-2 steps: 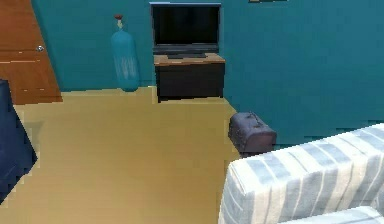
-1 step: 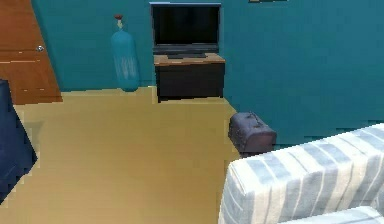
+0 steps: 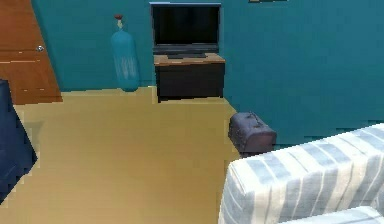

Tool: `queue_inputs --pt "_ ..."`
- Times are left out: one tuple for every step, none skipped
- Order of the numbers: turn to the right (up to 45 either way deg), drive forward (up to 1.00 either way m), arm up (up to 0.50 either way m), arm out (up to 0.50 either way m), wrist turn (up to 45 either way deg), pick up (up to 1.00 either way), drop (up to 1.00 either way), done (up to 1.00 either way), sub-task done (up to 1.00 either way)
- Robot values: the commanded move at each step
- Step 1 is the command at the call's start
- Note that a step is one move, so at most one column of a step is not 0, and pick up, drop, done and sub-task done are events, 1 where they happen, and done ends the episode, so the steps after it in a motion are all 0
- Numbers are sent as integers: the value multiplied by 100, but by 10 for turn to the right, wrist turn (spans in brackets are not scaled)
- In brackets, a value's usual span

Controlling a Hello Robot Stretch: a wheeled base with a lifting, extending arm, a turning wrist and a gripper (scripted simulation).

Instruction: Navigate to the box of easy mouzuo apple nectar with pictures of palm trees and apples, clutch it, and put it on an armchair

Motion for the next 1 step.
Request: queue_inputs --pt "0 0 -32 0 0 0 0 0 0"
